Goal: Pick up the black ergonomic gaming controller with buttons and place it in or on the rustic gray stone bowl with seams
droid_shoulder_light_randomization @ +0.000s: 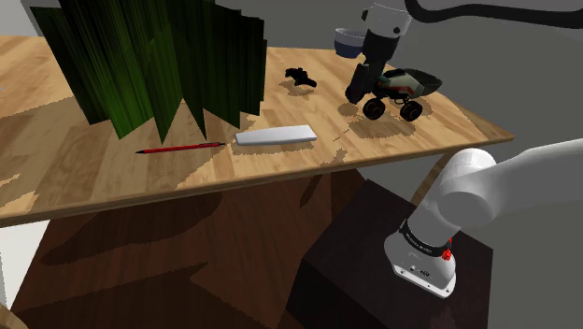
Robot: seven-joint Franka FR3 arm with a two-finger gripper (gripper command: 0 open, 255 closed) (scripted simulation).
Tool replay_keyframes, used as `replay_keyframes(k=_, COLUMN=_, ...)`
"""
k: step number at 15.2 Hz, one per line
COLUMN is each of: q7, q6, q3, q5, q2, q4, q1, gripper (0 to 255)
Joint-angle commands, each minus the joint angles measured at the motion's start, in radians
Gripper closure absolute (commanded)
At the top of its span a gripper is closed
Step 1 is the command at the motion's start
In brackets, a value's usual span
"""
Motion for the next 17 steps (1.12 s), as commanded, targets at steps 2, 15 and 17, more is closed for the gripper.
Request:
replay_keyframes(k=2, q7=-0.003, q6=0.018, q3=-0.012, q5=0.002, q2=0.039, q4=0.022, q1=-0.004, gripper=0)
replay_keyframes(k=15, q7=-0.073, q6=0.14, q3=-0.161, q5=0.114, q2=0.541, q4=0.405, q1=-0.038, gripper=0)
replay_keyframes(k=17, q7=-0.088, q6=0.139, q3=-0.181, q5=0.145, q2=0.62, q4=0.482, q1=-0.046, gripper=0)
